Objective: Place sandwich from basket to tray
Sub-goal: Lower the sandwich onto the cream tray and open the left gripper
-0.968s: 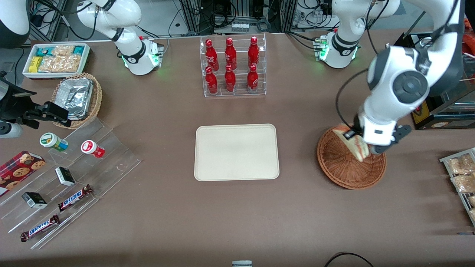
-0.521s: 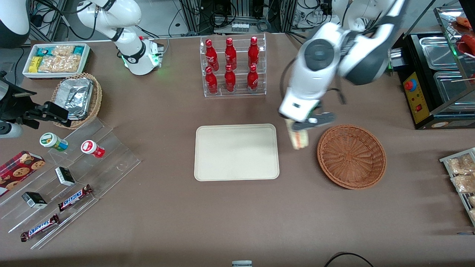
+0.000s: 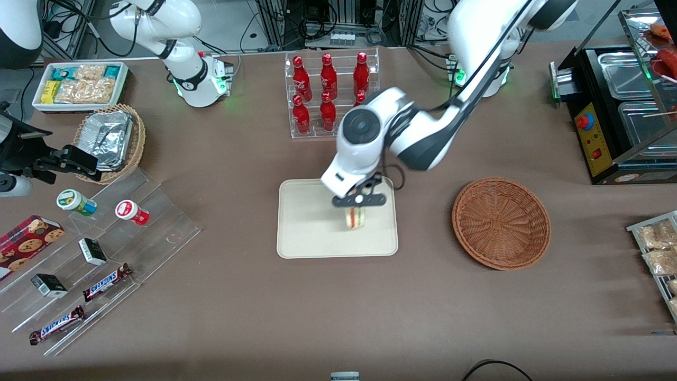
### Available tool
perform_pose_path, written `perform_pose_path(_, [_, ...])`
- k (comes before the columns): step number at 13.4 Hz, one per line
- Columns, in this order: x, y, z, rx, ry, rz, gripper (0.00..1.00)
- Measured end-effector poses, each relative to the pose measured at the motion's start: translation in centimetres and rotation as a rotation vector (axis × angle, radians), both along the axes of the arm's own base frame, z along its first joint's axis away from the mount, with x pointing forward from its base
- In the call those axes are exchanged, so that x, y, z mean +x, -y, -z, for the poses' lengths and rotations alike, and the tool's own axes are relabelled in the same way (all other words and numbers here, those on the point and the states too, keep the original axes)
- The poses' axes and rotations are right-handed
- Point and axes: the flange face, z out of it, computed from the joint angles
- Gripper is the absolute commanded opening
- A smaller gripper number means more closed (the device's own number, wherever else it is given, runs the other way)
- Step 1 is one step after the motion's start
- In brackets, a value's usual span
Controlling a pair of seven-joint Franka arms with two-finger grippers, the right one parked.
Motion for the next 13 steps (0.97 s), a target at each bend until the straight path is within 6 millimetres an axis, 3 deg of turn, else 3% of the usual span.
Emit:
perform_pose_path(4, [0.7, 1.9, 4.6, -0.009, 0.02, 0.005, 0.0])
perform_pose_path(8, [0.2, 2.6, 5.7, 0.01, 0.048, -0.03, 0.0])
perform_pose_path(9, [0.1, 2.8, 5.9, 0.018, 0.054, -0.035, 0.08])
perform_pose_path(10, [-0.1, 2.9, 6.2, 0.022, 0.054, -0.038, 0.25])
perform_pose_path(11, [-0.1, 2.9, 6.5, 0.024, 0.052, -0.037, 0.51])
perform_pose_path(13, [0.0, 3.0, 6.8, 0.02, 0.055, -0.037, 0.81])
